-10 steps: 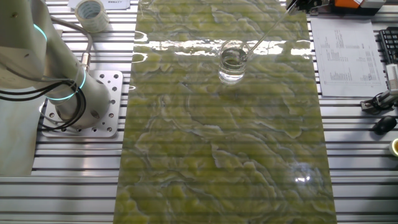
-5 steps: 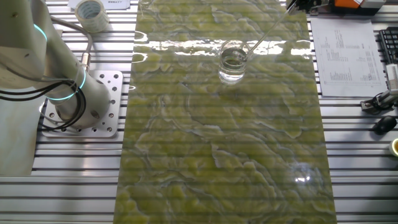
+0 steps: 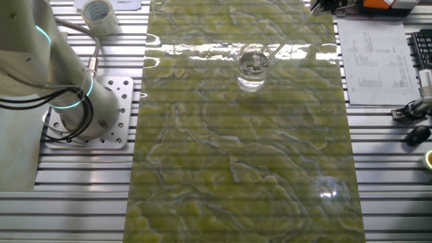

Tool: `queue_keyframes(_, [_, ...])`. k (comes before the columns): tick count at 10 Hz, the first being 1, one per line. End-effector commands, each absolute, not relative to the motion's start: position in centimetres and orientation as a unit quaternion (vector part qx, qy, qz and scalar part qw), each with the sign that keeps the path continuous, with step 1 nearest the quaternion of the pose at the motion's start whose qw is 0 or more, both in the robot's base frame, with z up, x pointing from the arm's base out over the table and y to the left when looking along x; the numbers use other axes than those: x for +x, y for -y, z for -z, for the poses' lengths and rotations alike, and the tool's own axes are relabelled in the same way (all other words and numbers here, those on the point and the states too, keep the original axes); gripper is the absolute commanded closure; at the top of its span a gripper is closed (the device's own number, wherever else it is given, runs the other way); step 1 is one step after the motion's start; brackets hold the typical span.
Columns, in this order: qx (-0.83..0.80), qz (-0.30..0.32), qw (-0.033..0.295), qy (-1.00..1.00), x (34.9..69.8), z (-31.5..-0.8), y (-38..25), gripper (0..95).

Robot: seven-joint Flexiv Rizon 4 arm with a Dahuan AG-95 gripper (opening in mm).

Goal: Stir the beaker with a glass rod

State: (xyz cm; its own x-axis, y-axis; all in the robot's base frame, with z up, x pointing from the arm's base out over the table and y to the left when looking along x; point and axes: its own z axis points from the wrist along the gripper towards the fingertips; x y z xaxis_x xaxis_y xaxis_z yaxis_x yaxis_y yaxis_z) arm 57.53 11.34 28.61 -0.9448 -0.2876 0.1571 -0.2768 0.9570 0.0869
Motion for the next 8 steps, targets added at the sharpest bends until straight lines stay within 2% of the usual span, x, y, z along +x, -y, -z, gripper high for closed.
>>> queue_keyframes(1, [0.144, 0.033, 0.082, 0.986, 57.64, -28.64, -11.35, 95.0])
queue_keyframes(8, [0.148, 0.029, 0.074, 0.986, 57.15, -29.15, -11.64, 95.0])
